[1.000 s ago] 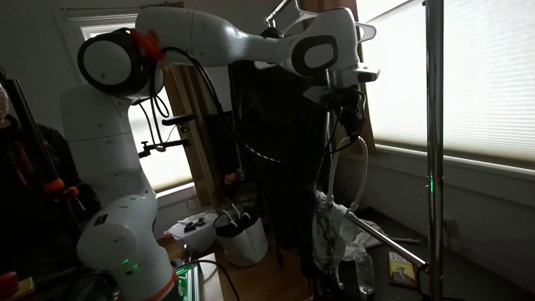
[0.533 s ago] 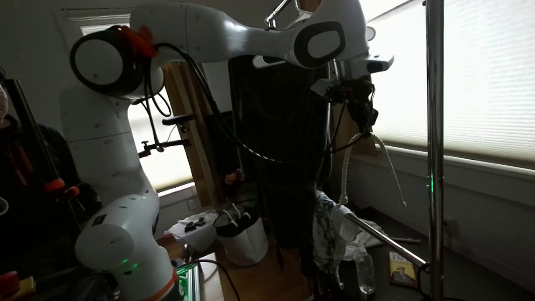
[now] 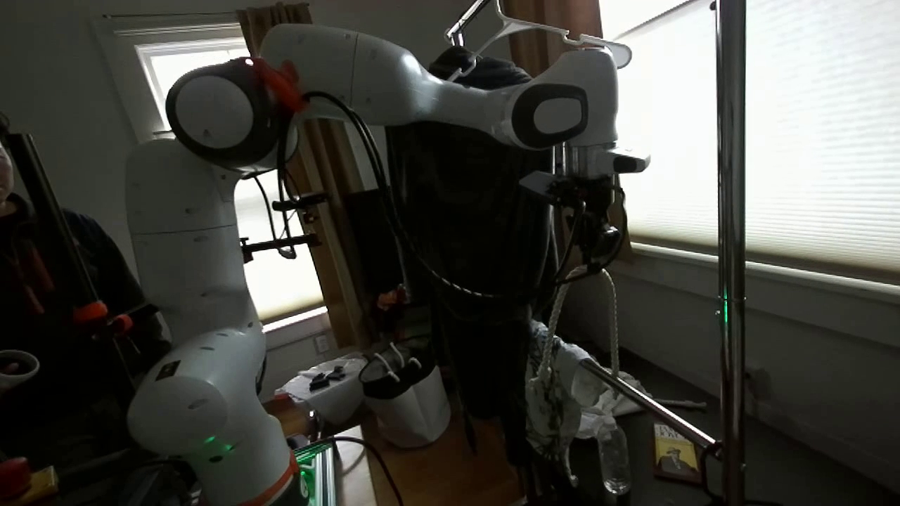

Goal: Put the white cord on the bottom rail of the stand.

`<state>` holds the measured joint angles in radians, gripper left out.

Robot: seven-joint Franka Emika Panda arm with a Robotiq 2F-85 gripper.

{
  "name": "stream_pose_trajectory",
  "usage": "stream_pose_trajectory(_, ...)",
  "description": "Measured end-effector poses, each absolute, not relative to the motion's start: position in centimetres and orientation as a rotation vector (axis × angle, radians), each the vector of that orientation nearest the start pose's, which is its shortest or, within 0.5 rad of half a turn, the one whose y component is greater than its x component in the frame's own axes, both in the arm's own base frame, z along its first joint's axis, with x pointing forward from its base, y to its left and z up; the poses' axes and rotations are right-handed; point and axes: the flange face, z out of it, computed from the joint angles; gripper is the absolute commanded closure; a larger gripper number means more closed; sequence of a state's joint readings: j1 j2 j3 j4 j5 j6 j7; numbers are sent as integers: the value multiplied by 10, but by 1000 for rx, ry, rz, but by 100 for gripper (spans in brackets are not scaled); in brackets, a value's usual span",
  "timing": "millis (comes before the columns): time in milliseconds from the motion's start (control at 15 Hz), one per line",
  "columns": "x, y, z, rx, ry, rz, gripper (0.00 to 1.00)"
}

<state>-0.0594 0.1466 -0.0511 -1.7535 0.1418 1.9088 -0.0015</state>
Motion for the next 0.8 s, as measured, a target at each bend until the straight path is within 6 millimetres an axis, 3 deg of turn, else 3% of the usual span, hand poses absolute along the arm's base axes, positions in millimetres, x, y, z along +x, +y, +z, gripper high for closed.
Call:
stream_pose_trajectory(200,619,-49,458,-3034,211,-47,97)
stream_pose_trajectory(400,628,-55,429,-3062,228,-40,97)
stream_pose_trajectory(800,632,-66,368,-3070,264,96,97)
